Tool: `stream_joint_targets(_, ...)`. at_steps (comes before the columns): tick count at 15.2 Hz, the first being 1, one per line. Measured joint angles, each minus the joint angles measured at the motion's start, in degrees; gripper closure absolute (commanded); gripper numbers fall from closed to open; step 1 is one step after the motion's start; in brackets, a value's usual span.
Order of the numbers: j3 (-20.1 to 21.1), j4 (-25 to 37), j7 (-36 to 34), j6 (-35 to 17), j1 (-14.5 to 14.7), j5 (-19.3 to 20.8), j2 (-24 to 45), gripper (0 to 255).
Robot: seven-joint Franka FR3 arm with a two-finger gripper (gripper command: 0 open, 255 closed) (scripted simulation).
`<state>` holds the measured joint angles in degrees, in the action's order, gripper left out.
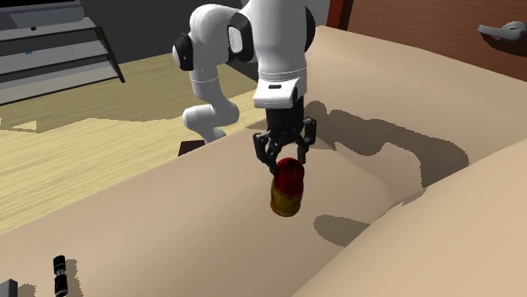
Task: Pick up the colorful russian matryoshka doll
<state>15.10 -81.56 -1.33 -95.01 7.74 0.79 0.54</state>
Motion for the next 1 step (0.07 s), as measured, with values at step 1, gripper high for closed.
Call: stream_joint_targets(1,0.0,0.7,0.0,0.5,0.0,0.1,0.2,255)
